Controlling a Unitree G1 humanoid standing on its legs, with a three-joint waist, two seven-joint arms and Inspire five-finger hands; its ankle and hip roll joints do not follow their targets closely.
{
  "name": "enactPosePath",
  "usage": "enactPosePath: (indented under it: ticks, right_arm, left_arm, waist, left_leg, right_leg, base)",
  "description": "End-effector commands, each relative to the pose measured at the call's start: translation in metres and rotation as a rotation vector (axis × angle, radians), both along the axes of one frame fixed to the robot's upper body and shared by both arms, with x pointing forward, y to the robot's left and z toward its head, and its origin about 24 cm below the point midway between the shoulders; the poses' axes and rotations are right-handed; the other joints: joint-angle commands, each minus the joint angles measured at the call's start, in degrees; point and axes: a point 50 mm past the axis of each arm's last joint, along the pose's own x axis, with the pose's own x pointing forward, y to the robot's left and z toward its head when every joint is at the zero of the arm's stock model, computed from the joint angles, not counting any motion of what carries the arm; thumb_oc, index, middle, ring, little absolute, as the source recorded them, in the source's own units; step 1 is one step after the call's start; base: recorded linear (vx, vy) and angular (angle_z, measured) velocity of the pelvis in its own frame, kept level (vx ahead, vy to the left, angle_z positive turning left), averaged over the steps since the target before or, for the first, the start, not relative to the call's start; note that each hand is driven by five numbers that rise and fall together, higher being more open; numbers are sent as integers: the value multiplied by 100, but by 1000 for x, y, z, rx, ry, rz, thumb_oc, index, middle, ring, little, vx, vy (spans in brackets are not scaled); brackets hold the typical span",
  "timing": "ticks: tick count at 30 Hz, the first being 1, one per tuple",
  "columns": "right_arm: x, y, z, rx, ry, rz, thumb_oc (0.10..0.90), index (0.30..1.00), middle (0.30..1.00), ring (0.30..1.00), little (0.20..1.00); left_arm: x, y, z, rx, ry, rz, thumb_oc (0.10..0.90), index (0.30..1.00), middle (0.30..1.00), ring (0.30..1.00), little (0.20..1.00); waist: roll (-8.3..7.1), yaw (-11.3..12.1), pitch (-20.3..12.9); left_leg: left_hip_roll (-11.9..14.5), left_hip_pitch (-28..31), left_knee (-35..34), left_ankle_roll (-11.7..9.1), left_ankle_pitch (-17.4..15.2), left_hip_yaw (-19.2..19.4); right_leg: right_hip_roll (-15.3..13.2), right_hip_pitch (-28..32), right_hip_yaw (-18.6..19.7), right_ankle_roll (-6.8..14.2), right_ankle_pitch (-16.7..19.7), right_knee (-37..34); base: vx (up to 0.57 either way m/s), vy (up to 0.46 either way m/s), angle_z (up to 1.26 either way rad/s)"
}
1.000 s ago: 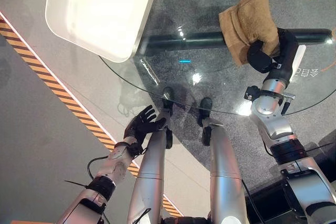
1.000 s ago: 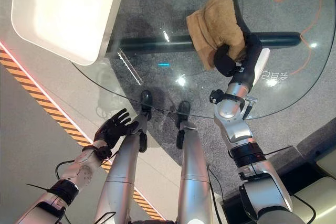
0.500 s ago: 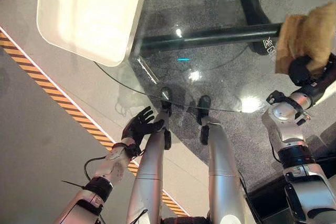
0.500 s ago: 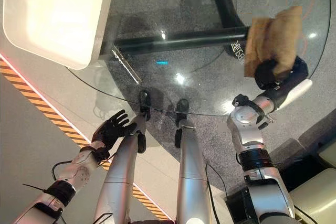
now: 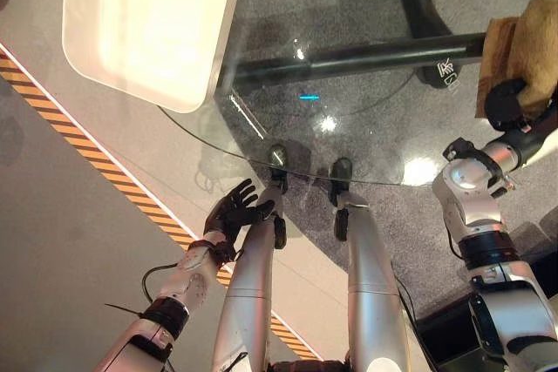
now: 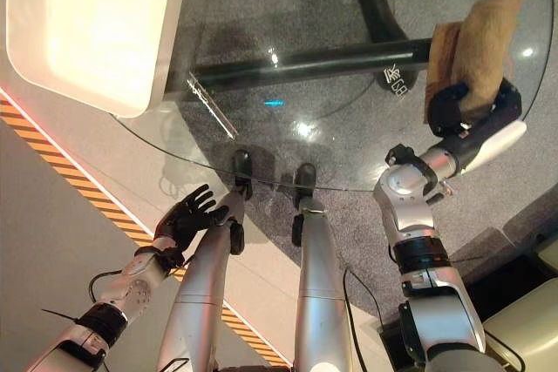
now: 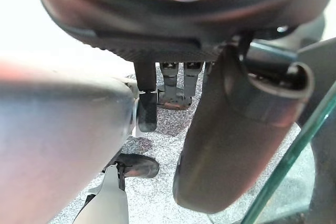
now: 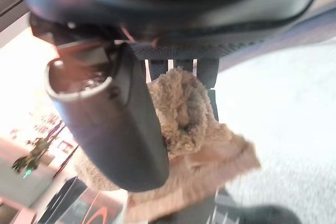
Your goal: Wipe the table with a cloth and put it in the basket.
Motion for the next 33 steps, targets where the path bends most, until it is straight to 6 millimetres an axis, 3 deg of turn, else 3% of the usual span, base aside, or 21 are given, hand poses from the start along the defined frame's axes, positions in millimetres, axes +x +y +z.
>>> enactPosePath:
  ticks: [1,3,4,9,19,26,33]
  right_arm:
    - [-23,-1,64,-217,-277,0,100,300,300,300,200]
    - [-21,9,66,-257,-270,47,100,300,300,300,200]
    - [-20,12,60,-280,-235,83,100,300,300,300,200]
    - [-8,40,54,-404,-109,255,100,300,300,300,200]
    - [4,80,3,-395,117,597,100,300,300,300,200]
    - [-8,128,-19,-480,150,957,100,300,300,300,200]
    - [-23,165,-23,-578,139,1272,100,300,300,300,200]
  left_arm:
    - [-50,-70,-47,-141,204,-191,800,900,900,900,900]
    - [-50,-71,-47,-142,206,-191,800,900,900,900,900]
    - [-56,-70,-52,-144,228,-192,800,900,900,900,900]
    - [-55,-71,-52,-144,226,-187,800,900,900,900,900]
    - [-55,-70,-54,-147,222,-188,800,900,900,900,900]
    - [-53,-71,-52,-148,204,-192,800,900,900,900,900]
    - [-49,-67,-47,-162,200,-190,800,900,900,900,900]
  waist:
    - [300,40,-100]
    - [292,43,-100]
    - [300,61,-100]
    - [275,82,-100]
    - [281,97,-100]
    - [246,77,-100]
    - [253,102,-100]
  left_leg:
    - [-147,-89,980,223,-1043,205]
    - [-142,-102,1001,221,-1046,209]
    - [-136,101,1053,192,-1228,158]
    - [-136,64,1065,188,-1218,160]
    - [-106,23,1048,187,-1182,206]
    - [-114,14,996,173,-1115,232]
    - [-123,-39,1022,144,-1079,225]
  right_leg:
    - [536,-38,-82,-90,1065,-1099]
    - [536,-47,-87,-90,1048,-1070]
    - [560,142,-67,-52,866,-985]
    - [565,97,-86,-60,846,-936]
    - [519,66,-135,-85,823,-923]
    - [510,55,-159,-86,838,-961]
    - [474,14,-192,-77,819,-921]
  base:
    - [0,0,0]
    - [26,9,1]
    - [49,18,1]
    - [10,3,0]
    - [0,0,0]
    - [-1,2,0]
    - [0,0,0]
